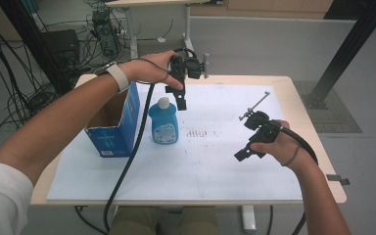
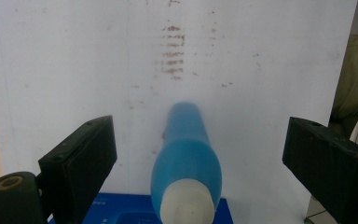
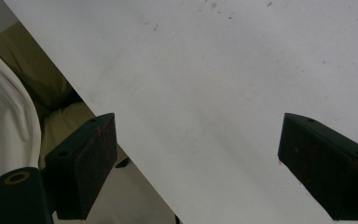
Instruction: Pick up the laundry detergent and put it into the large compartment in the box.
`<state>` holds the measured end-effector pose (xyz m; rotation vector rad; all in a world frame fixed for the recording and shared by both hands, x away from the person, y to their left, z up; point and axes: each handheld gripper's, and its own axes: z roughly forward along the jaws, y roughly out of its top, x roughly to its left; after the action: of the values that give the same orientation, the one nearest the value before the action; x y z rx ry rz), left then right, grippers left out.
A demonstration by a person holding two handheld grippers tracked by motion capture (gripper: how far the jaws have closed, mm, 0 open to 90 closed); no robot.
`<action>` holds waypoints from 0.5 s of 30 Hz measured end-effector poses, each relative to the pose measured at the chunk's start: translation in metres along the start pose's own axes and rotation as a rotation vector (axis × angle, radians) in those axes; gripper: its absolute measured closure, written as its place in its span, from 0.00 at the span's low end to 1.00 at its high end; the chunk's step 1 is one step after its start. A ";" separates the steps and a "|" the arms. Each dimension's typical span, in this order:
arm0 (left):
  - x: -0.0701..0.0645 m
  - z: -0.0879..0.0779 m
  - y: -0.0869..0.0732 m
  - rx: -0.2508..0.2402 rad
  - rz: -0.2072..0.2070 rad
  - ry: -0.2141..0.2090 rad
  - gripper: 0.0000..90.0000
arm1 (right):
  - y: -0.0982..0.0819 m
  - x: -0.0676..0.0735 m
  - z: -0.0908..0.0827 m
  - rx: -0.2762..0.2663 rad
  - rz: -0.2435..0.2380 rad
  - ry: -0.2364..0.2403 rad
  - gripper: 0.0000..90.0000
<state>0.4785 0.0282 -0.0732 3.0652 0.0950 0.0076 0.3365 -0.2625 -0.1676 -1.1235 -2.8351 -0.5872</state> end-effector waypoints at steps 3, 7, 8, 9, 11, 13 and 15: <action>0.001 0.000 -0.001 -0.001 -0.010 -0.001 0.11 | -0.001 0.000 0.000 0.000 0.002 -0.002 0.13; -0.001 -0.002 -0.002 -0.002 -0.007 0.003 0.11 | -0.003 0.001 0.000 -0.003 0.004 -0.004 0.13; -0.001 -0.003 -0.002 -0.006 -0.009 0.002 0.11 | -0.004 0.001 -0.001 -0.003 0.004 -0.006 0.13; -0.001 -0.004 -0.002 -0.006 -0.010 0.002 0.11 | -0.005 0.001 -0.001 -0.007 0.003 -0.006 0.13; -0.001 -0.004 -0.001 -0.002 -0.010 0.002 0.11 | -0.006 0.002 -0.002 -0.008 0.002 -0.009 0.13; -0.001 -0.003 -0.001 -0.004 -0.009 -0.001 0.11 | -0.006 0.001 -0.002 -0.007 0.004 -0.008 0.13; 0.000 -0.003 0.001 -0.003 -0.007 -0.002 0.11 | -0.007 0.000 -0.002 -0.009 0.005 -0.006 0.13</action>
<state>0.4785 0.0277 -0.0703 3.0619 0.1049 0.0045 0.3312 -0.2679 -0.1681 -1.1361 -2.8367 -0.5979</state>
